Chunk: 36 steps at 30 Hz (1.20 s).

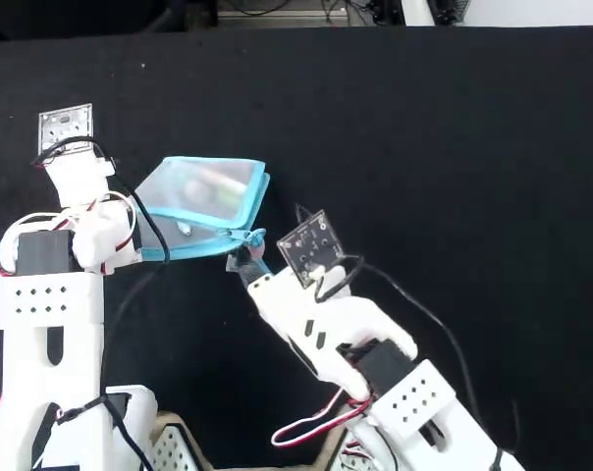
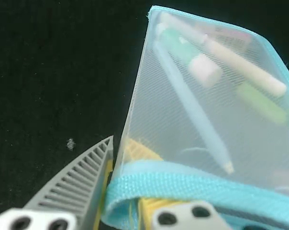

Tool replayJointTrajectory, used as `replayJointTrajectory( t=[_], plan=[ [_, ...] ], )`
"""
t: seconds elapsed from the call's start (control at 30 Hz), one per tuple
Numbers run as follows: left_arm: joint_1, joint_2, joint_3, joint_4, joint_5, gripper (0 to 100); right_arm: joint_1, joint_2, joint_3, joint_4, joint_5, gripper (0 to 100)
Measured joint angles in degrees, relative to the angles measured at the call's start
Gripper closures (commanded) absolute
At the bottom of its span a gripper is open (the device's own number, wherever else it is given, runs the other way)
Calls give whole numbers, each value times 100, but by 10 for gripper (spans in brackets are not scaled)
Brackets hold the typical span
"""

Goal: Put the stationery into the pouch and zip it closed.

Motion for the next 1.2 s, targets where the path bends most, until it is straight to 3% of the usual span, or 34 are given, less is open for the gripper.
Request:
replayJointTrajectory(
  t=[0.37, 0.53, 0.73, 1.2],
  plan=[
    [0, 0, 0, 0, 0, 969, 0, 0, 404, -897, 0, 681],
    [0, 0, 0, 0, 0, 969, 0, 0, 404, -897, 44, 860],
    [0, 0, 0, 0, 0, 969, 18, 0, 404, -897, 1029, 983],
    [-44, 9, 0, 9, -9, 968, 35, -651, 404, -580, 1178, 983]
  ],
)
